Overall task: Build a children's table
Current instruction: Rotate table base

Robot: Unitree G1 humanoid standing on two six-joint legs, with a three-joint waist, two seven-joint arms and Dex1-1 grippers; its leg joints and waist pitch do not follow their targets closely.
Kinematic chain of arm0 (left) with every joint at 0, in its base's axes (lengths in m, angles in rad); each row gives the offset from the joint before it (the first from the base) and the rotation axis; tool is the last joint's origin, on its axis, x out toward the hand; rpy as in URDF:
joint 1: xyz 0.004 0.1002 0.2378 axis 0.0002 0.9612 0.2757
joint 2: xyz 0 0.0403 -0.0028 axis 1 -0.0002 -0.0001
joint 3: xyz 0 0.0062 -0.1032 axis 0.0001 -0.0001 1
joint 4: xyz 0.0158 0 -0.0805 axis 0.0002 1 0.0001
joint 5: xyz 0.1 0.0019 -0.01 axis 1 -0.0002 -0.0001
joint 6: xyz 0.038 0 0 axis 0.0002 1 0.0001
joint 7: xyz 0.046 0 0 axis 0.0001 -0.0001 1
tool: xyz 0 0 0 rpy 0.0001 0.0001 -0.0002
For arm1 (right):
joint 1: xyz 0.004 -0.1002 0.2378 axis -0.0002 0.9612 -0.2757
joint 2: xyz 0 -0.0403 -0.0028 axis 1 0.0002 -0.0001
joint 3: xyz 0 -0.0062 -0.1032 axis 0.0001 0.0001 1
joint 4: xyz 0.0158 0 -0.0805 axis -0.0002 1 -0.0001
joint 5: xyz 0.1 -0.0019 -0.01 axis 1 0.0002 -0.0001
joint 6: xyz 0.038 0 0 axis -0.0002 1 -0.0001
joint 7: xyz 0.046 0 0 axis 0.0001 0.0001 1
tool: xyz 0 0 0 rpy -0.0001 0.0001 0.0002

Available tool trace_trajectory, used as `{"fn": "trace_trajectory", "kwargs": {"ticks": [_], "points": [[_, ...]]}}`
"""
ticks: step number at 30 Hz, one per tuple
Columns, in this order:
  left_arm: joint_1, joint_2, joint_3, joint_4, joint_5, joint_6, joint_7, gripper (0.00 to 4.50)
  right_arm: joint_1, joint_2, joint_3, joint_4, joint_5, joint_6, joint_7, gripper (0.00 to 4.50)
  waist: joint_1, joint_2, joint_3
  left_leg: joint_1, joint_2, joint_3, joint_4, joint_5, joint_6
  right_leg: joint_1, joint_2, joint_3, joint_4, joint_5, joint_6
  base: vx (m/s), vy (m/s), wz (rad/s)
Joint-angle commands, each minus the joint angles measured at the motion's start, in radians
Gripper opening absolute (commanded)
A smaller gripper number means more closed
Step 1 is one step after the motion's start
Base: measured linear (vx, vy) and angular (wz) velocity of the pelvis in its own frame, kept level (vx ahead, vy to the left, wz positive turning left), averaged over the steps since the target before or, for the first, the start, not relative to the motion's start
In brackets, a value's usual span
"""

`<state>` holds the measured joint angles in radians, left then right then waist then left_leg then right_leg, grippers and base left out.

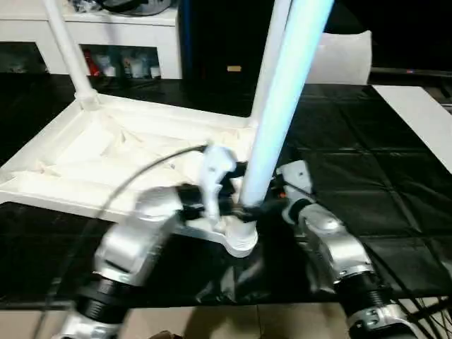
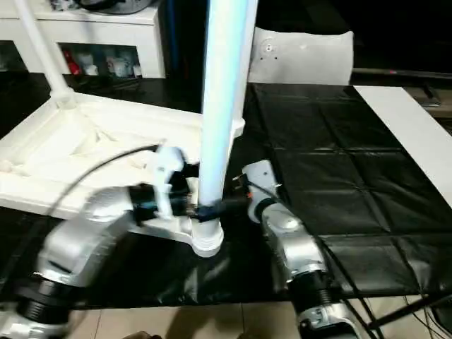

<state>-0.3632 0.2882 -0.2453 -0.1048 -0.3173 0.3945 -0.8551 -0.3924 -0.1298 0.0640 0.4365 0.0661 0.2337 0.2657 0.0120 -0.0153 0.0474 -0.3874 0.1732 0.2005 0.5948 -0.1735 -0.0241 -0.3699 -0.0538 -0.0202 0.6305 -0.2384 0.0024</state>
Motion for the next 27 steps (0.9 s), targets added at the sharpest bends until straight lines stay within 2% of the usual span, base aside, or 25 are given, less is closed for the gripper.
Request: {"fn": "trace_trajectory", "kwargs": {"ticks": [1,2,4,6,7,8,9,10,11,12,13,14,15,16,20,22,24,27], "points": [[0.002,0.015,0.019,0.006,0.006,-0.002,-0.019,4.47,0.006,-0.007,-0.022,-0.030,0.018,-0.003,0.011,4.50,0.009,0.013,-0.055,0.031,0.056,-0.030,-0.070,-0.220,-0.041,0.025,-0.072,0.040,-0.074,-0.029,-0.211,0.000,0.000,0.00],[0.015,0.074,0.031,0.030,-0.015,-0.012,-0.099,4.47,0.040,-0.048,-0.018,-0.087,0.022,-0.031,0.063,4.50,0.013,0.021,-0.054,0.033,0.056,-0.031,-0.071,-0.232,-0.048,0.022,-0.073,0.040,-0.076,-0.052,-0.209,0.000,0.000,0.00],[0.018,0.121,0.037,0.063,-0.016,-0.041,-0.154,4.47,0.068,-0.081,-0.013,-0.134,0.026,-0.056,0.107,4.50,0.021,0.016,-0.052,0.033,0.054,-0.032,-0.073,-0.244,-0.045,0.023,-0.069,0.041,-0.079,-0.072,-0.185,0.000,0.000,0.00],[0.018,0.136,0.039,0.077,-0.013,-0.054,-0.171,4.20,0.078,-0.093,-0.011,-0.150,0.026,-0.065,0.121,4.50,0.024,0.018,-0.052,0.036,0.055,-0.030,-0.074,-0.248,-0.047,0.020,-0.071,0.041,-0.080,-0.089,-0.190,0.000,0.000,0.00],[0.006,0.163,0.030,0.119,0.008,-0.084,-0.199,4.12,0.099,-0.110,-0.014,-0.192,0.047,-0.043,0.155,4.50,0.025,0.020,-0.049,0.035,0.053,-0.030,-0.074,-0.257,-0.045,0.020,-0.071,0.043,-0.084,-0.107,-0.191,0.000,0.000,0.00],[-0.006,0.183,0.020,0.151,0.022,-0.106,-0.225,4.09,0.115,-0.123,-0.016,-0.223,0.064,-0.027,0.182,4.50,0.026,0.025,-0.051,0.035,0.056,-0.031,-0.075,-0.256,-0.048,0.019,-0.074,0.043,-0.079,-0.104,-0.192,0.000,0.000,0.00],[-0.012,0.193,0.015,0.168,0.029,-0.118,-0.238,4.02,0.123,-0.129,-0.018,-0.239,0.073,-0.019,0.196,4.50,0.027,0.023,-0.049,0.035,0.054,-0.032,-0.077,-0.261,-0.042,0.019,-0.072,0.043,-0.085,-0.114,-0.185,0.000,0.000,0.00],[-0.039,0.225,-0.004,0.228,0.057,-0.154,-0.279,3.91,0.156,-0.157,-0.021,-0.297,0.099,0.001,0.242,4.50,0.027,0.024,-0.053,0.035,0.057,-0.033,-0.076,-0.251,-0.044,0.020,-0.075,0.043,-0.077,-0.090,-0.191,0.000,0.000,0.00],[-0.070,0.251,-0.023,0.290,0.081,-0.185,-0.321,3.79,0.190,-0.193,-0.020,-0.358,0.124,0.006,0.298,4.50,0.032,0.030,-0.052,0.038,0.056,-0.034,-0.076,-0.254,-0.036,0.020,-0.072,0.043,-0.083,-0.089,-0.182,0.000,0.000,0.00],[-0.070,0.251,-0.023,0.290,0.081,-0.185,-0.321,3.72,0.190,-0.193,-0.020,-0.358,0.124,0.006,0.298,4.50,0.036,0.029,-0.051,0.041,0.056,-0.032,-0.075,-0.259,-0.032,0.019,-0.070,0.045,-0.085,-0.088,-0.176,0.000,0.000,0.00],[-0.117,0.277,-0.058,0.377,0.117,-0.233,-0.384,3.67,0.242,-0.248,-0.020,-0.454,0.162,0.042,0.366,4.50,0.038,0.026,-0.051,0.037,0.054,-0.033,-0.077,-0.245,-0.027,0.023,-0.071,0.044,-0.083,-0.069,-0.175,0.000,0.000,0.00],[-0.121,0.279,-0.062,0.384,0.120,-0.237,-0.390,3.56,0.246,-0.253,-0.020,-0.463,0.166,0.046,0.373,4.50,0.044,0.027,-0.054,0.040,0.058,-0.034,-0.075,-0.235,-0.021,0.024,-0.076,0.044,-0.078,-0.052,-0.178,0.000,0.000,0.00],[-0.132,0.284,-0.073,0.403,0.128,-0.248,-0.405,3.56,0.260,-0.268,-0.019,-0.488,0.178,0.057,0.393,4.50,0.043,0.027,-0.052,0.036,0.057,-0.034,-0.077,-0.229,-0.017,0.025,-0.076,0.044,-0.079,-0.047,-0.183,0.000,0.000,0.00],[-0.146,0.288,-0.085,0.429,0.138,-0.261,-0.429,3.33,0.279,-0.292,-0.014,-0.521,0.195,0.073,0.422,4.50,0.045,0.031,-0.054,0.036,0.060,-0.034,-0.075,-0.222,-0.020,0.023,-0.082,0.042,-0.074,-0.030,-0.202,0.000,0.000,0.00],[-0.191,0.288,-0.120,0.511,0.182,-0.314,-0.478,3.04,0.337,-0.358,-0.001,-0.608,0.246,0.103,0.518,4.50,0.049,0.027,-0.050,0.034,0.061,-0.033,-0.074,-0.247,-0.013,0.025,-0.087,0.044,-0.080,-0.074,-0.222,0.000,0.000,0.00],[-0.196,0.287,-0.122,0.520,0.185,-0.319,-0.481,2.81,0.340,-0.362,0.000,-0.614,0.249,0.104,0.525,4.50,0.050,0.026,-0.051,0.035,0.062,-0.033,-0.073,-0.248,-0.013,0.026,-0.088,0.044,-0.080,-0.087,-0.221,0.000,0.000,0.00],[-0.243,0.272,-0.145,0.603,0.214,-0.373,-0.507,2.65,0.384,-0.409,0.015,-0.674,0.277,0.123,0.591,4.50,0.051,0.025,-0.047,0.036,0.061,-0.034,-0.074,-0.268,-0.011,0.024,-0.088,0.044,-0.090,-0.141,-0.217,0.000,0.000,0.00],[-0.277,0.254,-0.160,0.670,0.237,-0.423,-0.529,2.52,0.414,-0.434,0.019,-0.718,0.290,0.141,0.607,4.50,0.055,0.023,-0.049,0.035,0.064,-0.036,-0.075,-0.263,-0.012,0.025,-0.091,0.044,-0.086,-0.131,-0.217,0.000,0.000,0.00]]}}
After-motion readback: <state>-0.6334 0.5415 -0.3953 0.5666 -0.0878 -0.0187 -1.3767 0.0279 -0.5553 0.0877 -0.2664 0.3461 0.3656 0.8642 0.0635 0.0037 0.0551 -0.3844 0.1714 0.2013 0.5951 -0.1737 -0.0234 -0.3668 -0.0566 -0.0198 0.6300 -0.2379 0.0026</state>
